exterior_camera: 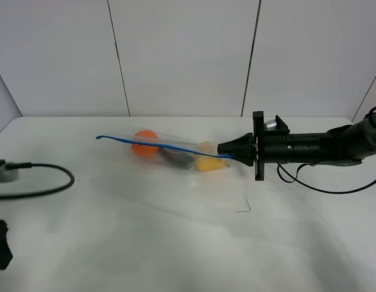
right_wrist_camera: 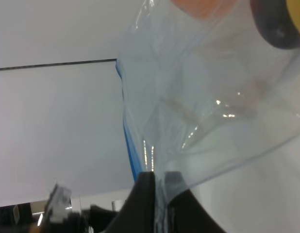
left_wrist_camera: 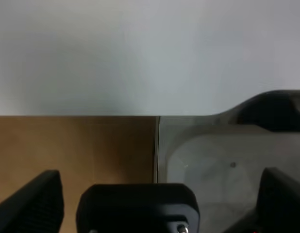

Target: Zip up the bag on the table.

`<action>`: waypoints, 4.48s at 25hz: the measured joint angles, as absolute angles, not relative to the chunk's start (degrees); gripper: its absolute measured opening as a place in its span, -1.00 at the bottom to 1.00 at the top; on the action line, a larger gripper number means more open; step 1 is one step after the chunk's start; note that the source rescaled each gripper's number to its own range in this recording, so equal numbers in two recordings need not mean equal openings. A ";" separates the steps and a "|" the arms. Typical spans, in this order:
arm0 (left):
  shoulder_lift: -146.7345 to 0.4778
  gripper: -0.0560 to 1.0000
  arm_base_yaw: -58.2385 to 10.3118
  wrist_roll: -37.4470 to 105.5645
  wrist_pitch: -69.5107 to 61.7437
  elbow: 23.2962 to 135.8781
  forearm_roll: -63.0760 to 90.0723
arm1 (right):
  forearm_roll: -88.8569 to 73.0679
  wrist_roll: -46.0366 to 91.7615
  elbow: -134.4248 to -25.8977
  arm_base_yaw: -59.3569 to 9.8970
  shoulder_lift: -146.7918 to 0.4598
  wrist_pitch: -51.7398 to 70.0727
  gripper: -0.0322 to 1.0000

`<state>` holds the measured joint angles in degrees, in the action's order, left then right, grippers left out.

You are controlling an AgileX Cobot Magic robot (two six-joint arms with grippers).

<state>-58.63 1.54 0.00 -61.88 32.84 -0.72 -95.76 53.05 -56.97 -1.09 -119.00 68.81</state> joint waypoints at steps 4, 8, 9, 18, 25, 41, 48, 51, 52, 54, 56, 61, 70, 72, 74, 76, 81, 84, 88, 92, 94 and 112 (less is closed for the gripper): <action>-47.98 0.98 1.54 0.00 -60.83 28.64 -0.72 | -95.76 53.05 -56.97 -1.09 -119.00 68.81 -0.93; -38.90 0.98 1.54 0.75 -60.64 28.55 -0.72 | -95.66 53.05 -56.97 -1.09 -119.00 68.81 -0.93; -37.16 0.98 1.54 0.81 -60.59 28.49 -0.72 | -95.59 53.05 -56.97 -1.09 -119.00 68.81 -0.93; -24.92 0.98 1.54 2.99 -60.63 28.36 -0.72 | -95.49 53.05 -56.97 -1.09 -119.00 68.81 -0.93; -24.20 0.98 1.54 3.16 -60.68 28.36 -0.72 | -95.31 53.05 -56.97 -1.09 -119.00 68.81 -0.93; 0.14 0.98 1.54 3.23 -60.76 28.32 -0.58 | -94.95 52.71 -56.97 -1.09 -119.00 68.81 -0.76; 0.39 0.98 1.54 3.23 -60.55 28.32 -0.58 | -91.06 48.73 -57.18 -1.09 -119.00 67.03 0.75; 0.39 0.98 1.54 3.23 -60.55 28.32 -0.58 | -84.98 46.11 -59.81 -1.09 -119.00 66.51 0.87; 0.39 0.98 1.54 3.23 -60.55 28.32 -0.58 | -81.81 44.39 -61.41 -1.09 -119.00 65.89 0.88; 0.39 0.98 1.54 3.23 -60.54 28.32 -0.58 | -74.57 40.14 -64.97 -1.09 -119.00 64.58 0.90; 0.39 0.98 1.54 3.23 -60.49 28.32 -0.58 | -65.72 35.45 -69.11 -1.09 -119.00 63.47 0.90; 0.39 0.98 1.54 3.23 -60.49 28.32 -0.58 | -40.56 20.28 -81.12 -1.09 -119.00 62.85 0.90; 0.39 0.98 1.54 3.23 -60.49 28.32 -0.58 | -8.68 6.33 -96.77 -0.98 -118.90 64.88 0.90; 0.39 0.98 1.54 3.23 -60.43 28.32 -0.58 | -7.01 5.95 -97.37 -0.75 -118.90 66.47 0.90; 0.39 0.98 1.54 3.23 -60.37 28.32 -0.58 | -6.77 5.83 -97.45 -0.23 -118.90 68.18 0.90; 0.39 0.98 1.54 3.23 -60.37 28.32 -0.58 | -6.71 5.70 -97.45 0.23 -118.90 69.15 0.90; 0.39 0.98 1.54 3.23 -60.32 28.32 -0.58 | -6.46 4.69 -96.98 0.23 -118.58 69.21 0.90; 0.39 0.98 1.54 3.23 -60.32 28.32 -0.58 | -6.41 4.20 -92.38 0.23 -115.62 69.07 0.90; 0.39 0.98 1.54 3.23 -60.32 28.32 -0.58 | -5.29 4.20 -80.97 0.23 -106.90 69.14 0.90; 0.39 0.98 1.54 3.23 -60.32 28.32 -0.58 | -5.13 4.20 -65.58 0.23 -94.60 69.27 0.90; 0.39 0.98 1.54 3.23 -60.32 28.32 -0.58 | -5.13 4.20 -57.80 0.23 -87.84 69.37 0.90; 0.39 0.98 1.54 3.23 -60.32 28.32 -0.58 | -4.03 3.75 -28.31 0.23 -18.02 59.25 0.90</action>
<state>0.39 1.54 3.23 -60.32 28.32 -0.58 -4.03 3.75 -28.31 0.23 -18.02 59.25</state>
